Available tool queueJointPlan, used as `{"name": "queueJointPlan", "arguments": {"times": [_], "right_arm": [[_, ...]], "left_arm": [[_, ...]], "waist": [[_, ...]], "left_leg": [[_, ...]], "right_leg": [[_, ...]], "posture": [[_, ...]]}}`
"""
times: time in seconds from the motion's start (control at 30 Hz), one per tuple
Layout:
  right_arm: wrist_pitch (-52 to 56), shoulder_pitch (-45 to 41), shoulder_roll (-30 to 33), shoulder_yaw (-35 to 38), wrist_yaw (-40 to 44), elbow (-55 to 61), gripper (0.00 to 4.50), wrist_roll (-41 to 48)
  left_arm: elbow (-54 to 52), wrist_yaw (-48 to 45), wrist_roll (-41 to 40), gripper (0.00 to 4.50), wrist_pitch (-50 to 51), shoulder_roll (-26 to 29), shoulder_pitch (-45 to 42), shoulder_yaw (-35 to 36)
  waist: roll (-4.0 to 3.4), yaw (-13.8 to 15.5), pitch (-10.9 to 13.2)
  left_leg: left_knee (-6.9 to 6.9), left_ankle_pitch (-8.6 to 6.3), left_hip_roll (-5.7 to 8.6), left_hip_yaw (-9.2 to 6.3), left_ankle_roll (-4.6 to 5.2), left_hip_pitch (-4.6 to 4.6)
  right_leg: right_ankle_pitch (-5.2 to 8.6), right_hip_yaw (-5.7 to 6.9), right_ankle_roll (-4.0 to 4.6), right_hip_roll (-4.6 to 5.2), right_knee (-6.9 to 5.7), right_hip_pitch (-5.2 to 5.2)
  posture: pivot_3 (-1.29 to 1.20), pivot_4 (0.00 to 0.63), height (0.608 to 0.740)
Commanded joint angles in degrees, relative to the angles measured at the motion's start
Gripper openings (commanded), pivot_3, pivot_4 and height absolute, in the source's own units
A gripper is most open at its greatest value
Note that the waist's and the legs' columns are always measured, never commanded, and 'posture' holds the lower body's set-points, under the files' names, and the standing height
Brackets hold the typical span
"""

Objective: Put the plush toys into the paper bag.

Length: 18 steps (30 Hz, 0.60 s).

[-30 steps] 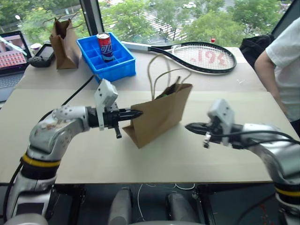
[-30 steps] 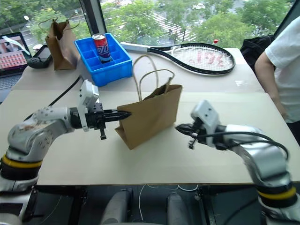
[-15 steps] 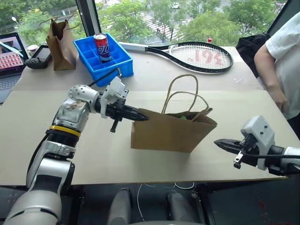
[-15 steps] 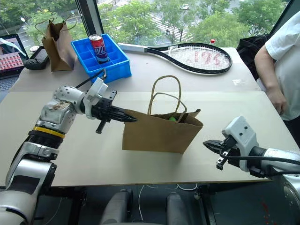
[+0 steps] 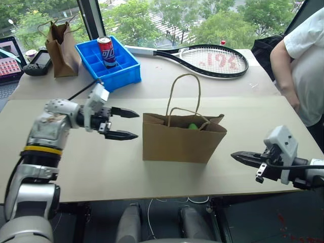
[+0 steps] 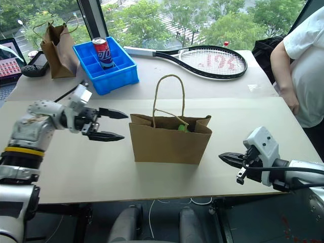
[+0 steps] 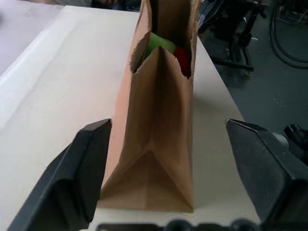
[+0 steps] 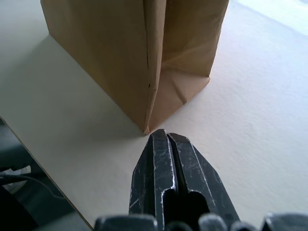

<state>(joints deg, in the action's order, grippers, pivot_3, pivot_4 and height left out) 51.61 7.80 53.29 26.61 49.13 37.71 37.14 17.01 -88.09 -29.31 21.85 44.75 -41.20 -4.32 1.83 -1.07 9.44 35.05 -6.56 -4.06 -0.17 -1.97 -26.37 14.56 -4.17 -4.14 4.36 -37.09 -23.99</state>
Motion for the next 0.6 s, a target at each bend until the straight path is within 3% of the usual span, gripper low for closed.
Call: {"name": "queueJointPlan", "arguments": {"times": [0.03,0.2,0.33,0.47,0.6], "right_arm": [[-6.3,0.8,1.2,3.6,4.5,-3.3,0.00,-0.8],[-12.3,-1.9,2.4,5.8,8.5,-10.9,0.00,-1.8],[-12.6,-5.8,3.9,5.7,9.8,-14.4,0.00,-0.3],[-9.9,-9.5,5.4,4.8,10.6,-15.1,1.09,3.0],[-8.1,-10.6,6.2,4.0,10.7,-13.8,2.56,4.9]], "left_arm": [[-8.2,4.5,-4.3,4.43,6.8,3.5,4.0,7.6],[-18.8,12.7,-7.6,4.43,12.1,6.4,15.5,17.7],[-25.5,14.8,-7.1,4.43,14.3,9.3,24.1,20.8],[-30.3,18.1,-9.7,4.50,17.9,10.1,29.3,24.0],[-32.7,21.7,-7.4,4.50,17.1,10.6,31.8,24.3]], "waist": [[0.00,0.1,0.0],[-0.01,0.3,0.0],[0.00,0.3,0.0],[-0.02,0.2,0.0],[-0.02,0.5,0.0]], "left_leg": [[0.01,0.00,0.00,0.00,0.00,0.00],[0.02,0.00,0.00,0.03,0.00,0.06],[0.03,0.00,-0.01,0.03,-0.01,0.07],[-0.05,0.00,-0.03,0.11,-0.02,0.15],[-0.06,-0.01,-0.05,0.11,-0.02,0.15]], "right_leg": [[0.02,0.00,-0.02,0.01,0.00,0.02],[0.17,0.00,0.20,0.04,0.03,0.06],[0.19,0.02,0.30,0.04,0.02,0.07],[0.19,0.00,0.34,0.06,0.04,0.03],[0.19,0.01,0.35,0.06,0.04,0.03]], "posture": [[0.00,0.150,0.740],[0.00,0.150,0.740],[0.00,0.150,0.740],[0.00,0.150,0.740],[0.00,0.150,0.740]]}}
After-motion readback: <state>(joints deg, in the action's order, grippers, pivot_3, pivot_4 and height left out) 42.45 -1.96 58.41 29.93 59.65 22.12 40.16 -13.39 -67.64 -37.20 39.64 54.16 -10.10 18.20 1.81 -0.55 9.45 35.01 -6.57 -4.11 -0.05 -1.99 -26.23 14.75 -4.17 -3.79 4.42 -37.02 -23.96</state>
